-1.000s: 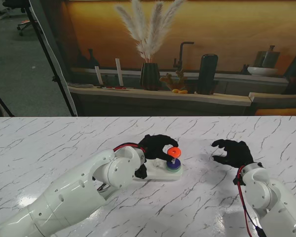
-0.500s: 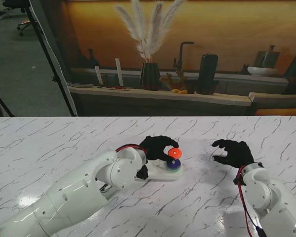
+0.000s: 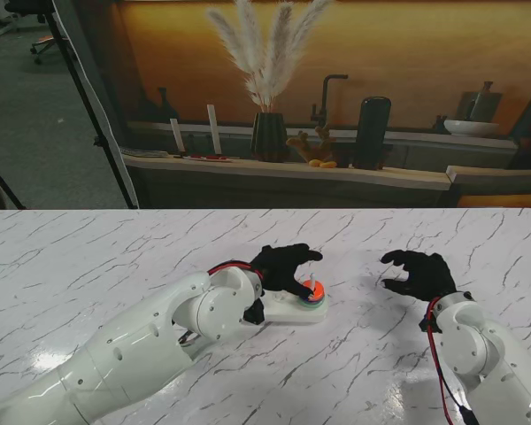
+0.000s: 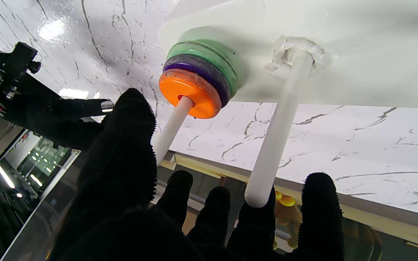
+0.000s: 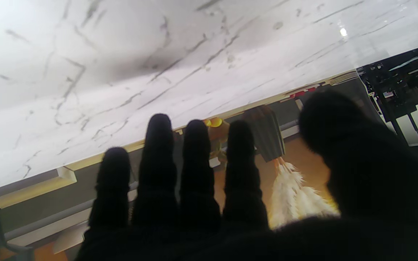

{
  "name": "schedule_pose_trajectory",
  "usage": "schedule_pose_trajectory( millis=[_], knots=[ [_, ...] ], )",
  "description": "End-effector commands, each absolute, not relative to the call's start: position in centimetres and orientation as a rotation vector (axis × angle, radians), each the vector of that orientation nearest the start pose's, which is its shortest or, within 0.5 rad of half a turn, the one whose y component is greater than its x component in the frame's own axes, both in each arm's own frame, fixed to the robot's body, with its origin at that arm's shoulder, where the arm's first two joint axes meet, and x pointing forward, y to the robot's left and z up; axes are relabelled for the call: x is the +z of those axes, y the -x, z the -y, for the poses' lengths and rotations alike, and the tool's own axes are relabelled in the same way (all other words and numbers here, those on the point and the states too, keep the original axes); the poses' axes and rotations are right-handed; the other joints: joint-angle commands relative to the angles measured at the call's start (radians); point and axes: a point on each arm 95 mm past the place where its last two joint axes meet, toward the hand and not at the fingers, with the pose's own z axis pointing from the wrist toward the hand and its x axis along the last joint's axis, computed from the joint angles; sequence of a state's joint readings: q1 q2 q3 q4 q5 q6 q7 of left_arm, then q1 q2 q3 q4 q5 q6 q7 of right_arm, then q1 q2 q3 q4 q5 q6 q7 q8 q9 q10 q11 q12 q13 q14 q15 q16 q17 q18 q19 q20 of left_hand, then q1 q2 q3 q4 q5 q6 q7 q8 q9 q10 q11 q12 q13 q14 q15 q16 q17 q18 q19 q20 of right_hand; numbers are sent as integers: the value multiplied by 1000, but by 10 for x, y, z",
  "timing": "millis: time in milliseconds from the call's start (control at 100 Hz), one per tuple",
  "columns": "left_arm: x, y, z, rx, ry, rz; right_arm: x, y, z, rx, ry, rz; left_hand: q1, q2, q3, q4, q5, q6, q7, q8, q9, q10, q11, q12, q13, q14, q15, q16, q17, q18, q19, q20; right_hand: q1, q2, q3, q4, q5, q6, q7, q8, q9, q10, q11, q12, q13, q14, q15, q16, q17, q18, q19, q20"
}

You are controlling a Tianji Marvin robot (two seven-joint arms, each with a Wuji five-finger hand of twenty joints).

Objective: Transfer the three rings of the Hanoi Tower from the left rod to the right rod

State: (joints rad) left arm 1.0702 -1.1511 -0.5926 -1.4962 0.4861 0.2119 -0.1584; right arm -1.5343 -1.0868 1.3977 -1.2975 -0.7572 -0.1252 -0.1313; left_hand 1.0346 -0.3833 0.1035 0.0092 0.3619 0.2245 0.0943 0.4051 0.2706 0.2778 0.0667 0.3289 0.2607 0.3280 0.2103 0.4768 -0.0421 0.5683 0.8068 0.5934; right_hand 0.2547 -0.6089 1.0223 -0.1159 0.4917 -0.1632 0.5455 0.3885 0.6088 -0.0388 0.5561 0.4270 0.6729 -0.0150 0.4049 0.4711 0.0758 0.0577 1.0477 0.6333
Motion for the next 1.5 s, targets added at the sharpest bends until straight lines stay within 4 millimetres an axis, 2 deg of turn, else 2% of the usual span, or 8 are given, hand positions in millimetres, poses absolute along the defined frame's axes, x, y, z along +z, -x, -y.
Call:
schedule_pose_trajectory(
  millis=[0, 180, 360, 640, 860, 1050, 1260, 1490],
  knots=[
    [-303, -427, 174, -1666, 1421, -1899, -374, -415, 120, 1447, -1524, -1208, -15, -25, 22, 30, -37, 12, -19, -18, -43, 9, -17, -13, -24, -7, -33, -19, -18, 45, -54, -29, 6, 14, 14, 43, 12, -13, 8, 10, -4, -3, 13, -4, -24, 0, 13, -9, -6, 305, 15, -11],
    [-297, -427, 169, -1689, 1410, -1868, -373, -416, 119, 1448, -1522, -1208, -29, -1, 21, 23, -33, 11, -16, -21, -40, 9, -22, -13, -24, -8, -41, -21, -22, 40, -77, -36, 6, 14, 13, 43, 12, -12, 8, 10, -4, -3, 12, -5, -25, -1, 12, -9, -6, 305, 15, -11],
    [-283, -428, 153, -1716, 1361, -1800, -371, -417, 117, 1458, -1512, -1208, -35, 22, 2, 13, -19, 6, -8, -19, -25, 6, -21, -10, -21, -10, -44, -20, -30, 31, -104, -44, 6, 14, 13, 43, 10, -12, 8, 9, -3, -3, 13, -4, -24, -1, 13, -8, -6, 304, 15, -11],
    [-268, -430, 99, -1666, 1280, -1683, -361, -420, 109, 1506, -1472, -1206, -43, 51, -28, 6, 0, -3, 2, -14, -4, 2, -16, -6, -14, -11, -46, -19, -28, 28, -117, -43, 4, 14, 12, 43, 10, -13, 6, 9, -2, -4, 12, -5, -22, 0, 12, -9, -7, 306, 15, -11],
    [-280, -423, 38, -1557, 1283, -1564, -357, -421, 105, 1522, -1458, -1209, -56, 93, -59, -2, 14, -7, 10, -9, 13, 1, -13, -3, -11, -11, -49, -21, -27, 13, -133, -48, 4, 13, 13, 43, 10, -14, 6, 9, -3, -4, 11, -5, -23, -2, 12, -9, -7, 305, 14, -12],
    [-295, -417, 1, -1492, 1355, -1425, -355, -421, 100, 1541, -1448, -1214, -47, 114, -103, 1, 25, -18, 9, -8, 35, -4, -16, -11, -38, -15, -88, -63, -29, -33, -231, -105, 2, 12, 12, 43, 8, -14, 5, 8, 0, -7, 10, -5, -23, 0, 10, -10, -6, 306, 14, -12],
    [-312, -413, -20, -1476, 1391, -1290, -352, -420, 96, 1563, -1435, -1221, -85, 165, -118, -15, 31, -48, -1, -23, 21, -27, -29, -41, -74, -31, -123, -118, -41, -73, -303, -152, -7, 9, 9, 42, 3, -22, -2, 4, 18, -39, -25, -25, -10, -15, -38, -38, -2, 304, 9, -16],
    [-323, -408, -31, -1439, 1416, -1224, -347, -415, 92, 1582, -1438, -1222, -97, 169, -119, -16, 30, -58, -4, -31, 13, -31, -29, -51, -84, -39, -129, -130, -52, -67, -325, -162, -24, 0, -2, 42, -9, -36, -16, -10, 37, -70, -114, -96, -1, -31, -130, -104, 8, 303, -31, -71]
  ],
)
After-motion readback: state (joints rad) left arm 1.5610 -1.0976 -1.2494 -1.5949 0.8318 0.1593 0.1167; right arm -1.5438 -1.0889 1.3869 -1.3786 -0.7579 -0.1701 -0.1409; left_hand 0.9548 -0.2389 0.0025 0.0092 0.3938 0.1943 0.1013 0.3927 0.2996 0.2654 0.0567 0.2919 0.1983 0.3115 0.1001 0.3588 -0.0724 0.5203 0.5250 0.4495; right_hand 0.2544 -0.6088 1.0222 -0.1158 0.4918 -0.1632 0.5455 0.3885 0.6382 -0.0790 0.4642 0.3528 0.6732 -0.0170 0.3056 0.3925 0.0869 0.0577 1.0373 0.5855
